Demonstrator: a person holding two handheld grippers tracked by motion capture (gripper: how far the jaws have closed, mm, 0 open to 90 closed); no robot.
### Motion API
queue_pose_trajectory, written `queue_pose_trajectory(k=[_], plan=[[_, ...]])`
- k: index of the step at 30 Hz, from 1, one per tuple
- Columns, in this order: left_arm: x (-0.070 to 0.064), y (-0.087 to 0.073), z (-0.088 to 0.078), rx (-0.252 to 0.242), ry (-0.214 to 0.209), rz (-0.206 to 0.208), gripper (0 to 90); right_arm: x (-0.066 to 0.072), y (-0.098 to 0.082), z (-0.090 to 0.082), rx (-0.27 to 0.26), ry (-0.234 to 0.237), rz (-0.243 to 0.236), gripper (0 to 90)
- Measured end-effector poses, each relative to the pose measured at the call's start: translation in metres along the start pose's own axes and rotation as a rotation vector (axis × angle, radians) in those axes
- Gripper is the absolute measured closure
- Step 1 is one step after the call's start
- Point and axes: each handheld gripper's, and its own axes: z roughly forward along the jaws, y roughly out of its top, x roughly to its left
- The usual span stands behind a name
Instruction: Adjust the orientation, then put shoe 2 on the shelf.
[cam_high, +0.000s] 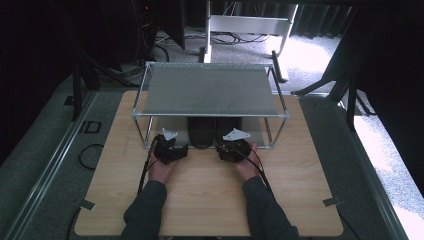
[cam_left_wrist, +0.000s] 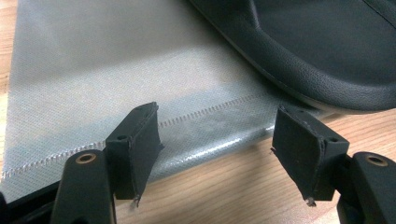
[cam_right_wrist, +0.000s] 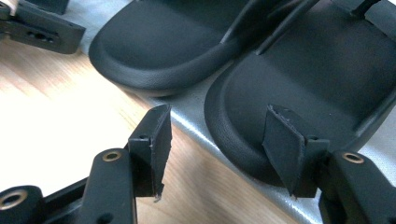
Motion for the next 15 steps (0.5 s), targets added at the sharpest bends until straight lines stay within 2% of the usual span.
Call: queue_pose_trajectory(k=[15], plan=[[0.0001, 0.0000, 0.0000, 0.000, 0.000, -0.001, 32.9, 0.0007, -0.0013, -0.0024, 0.004, 0.011, -0.016, 42.3]])
